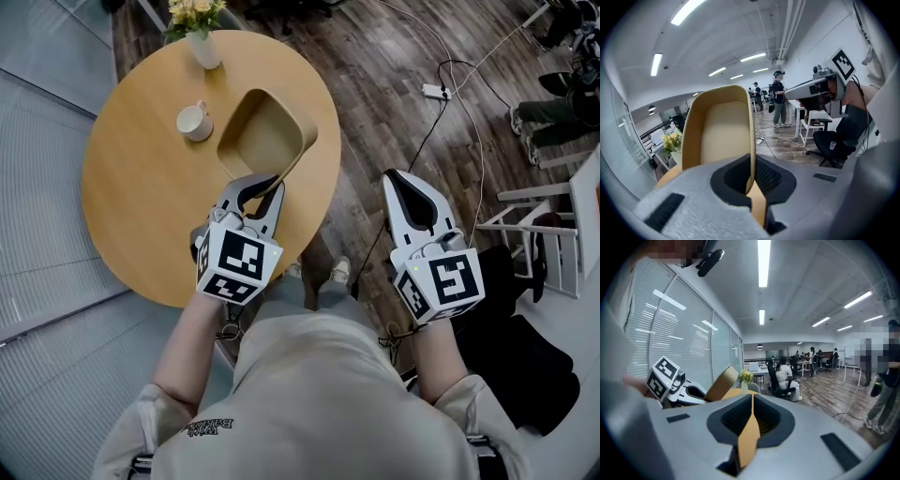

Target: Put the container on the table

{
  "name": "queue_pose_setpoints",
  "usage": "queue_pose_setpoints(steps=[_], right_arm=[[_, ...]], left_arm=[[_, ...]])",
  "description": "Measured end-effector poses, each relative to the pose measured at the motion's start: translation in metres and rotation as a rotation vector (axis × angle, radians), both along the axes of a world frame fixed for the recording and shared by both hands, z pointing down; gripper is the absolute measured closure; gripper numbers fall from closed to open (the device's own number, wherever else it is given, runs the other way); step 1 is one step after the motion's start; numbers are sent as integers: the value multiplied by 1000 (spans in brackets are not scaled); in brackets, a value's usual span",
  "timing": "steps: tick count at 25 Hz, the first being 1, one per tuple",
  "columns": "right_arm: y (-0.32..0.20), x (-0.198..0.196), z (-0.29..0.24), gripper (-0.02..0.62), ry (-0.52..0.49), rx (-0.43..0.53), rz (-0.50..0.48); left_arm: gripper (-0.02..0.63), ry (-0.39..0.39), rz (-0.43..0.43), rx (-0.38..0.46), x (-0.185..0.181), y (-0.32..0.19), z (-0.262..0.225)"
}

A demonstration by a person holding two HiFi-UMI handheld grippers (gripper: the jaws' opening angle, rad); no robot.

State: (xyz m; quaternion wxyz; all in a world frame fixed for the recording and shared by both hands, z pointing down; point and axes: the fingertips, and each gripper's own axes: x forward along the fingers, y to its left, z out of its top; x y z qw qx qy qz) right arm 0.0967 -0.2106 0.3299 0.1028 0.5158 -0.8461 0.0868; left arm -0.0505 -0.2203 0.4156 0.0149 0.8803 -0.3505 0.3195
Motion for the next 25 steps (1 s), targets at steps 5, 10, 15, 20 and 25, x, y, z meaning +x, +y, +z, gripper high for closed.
queue_pose_setpoints(steps=[5,10,15,20,25], right_arm=[[-9,9,21,561,18,-34,22],[-7,18,49,561,33,-84,42],[-6,28,75,561,45,-130,54],[-7,27,95,561,58,-160,48],[-5,30,119,561,56,-194,48]], left_arm=[[584,-39,32,-63,13,-4,37],[584,-74,64,-132,22,3,82],[584,-126,68,-198,25,11,129],[584,-188,99,-268,27,28,176],[583,-222,116,-333,30,44,211]])
